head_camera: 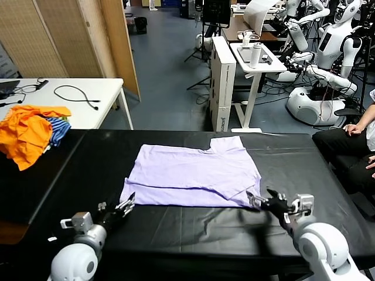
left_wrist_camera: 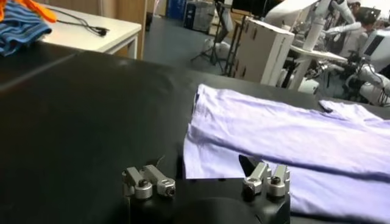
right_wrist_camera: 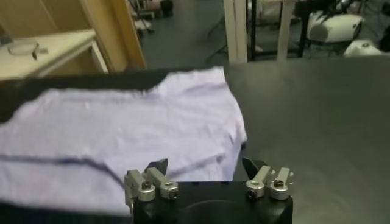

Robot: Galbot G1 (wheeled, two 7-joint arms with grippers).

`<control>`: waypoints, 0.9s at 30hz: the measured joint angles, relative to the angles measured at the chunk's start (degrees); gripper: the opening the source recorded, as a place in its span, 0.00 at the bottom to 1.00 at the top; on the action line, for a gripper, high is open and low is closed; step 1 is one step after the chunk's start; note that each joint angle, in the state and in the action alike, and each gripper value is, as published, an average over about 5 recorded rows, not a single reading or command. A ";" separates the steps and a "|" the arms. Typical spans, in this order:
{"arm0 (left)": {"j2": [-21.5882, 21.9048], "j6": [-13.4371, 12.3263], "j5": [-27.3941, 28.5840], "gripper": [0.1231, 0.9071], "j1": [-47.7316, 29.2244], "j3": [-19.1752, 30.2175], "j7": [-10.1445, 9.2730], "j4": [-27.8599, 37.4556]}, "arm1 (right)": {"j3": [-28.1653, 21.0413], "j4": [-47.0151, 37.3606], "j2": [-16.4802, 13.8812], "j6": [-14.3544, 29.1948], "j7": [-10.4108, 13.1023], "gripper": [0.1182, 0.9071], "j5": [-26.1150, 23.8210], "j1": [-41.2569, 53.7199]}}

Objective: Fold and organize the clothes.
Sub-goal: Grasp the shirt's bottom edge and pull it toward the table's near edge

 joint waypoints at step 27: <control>0.96 0.85 1.42 0.03 3.21 -1.03 -0.96 -1.45 | 0.33 6.46 0.44 0.00 2.12 0.03 0.30 -7.09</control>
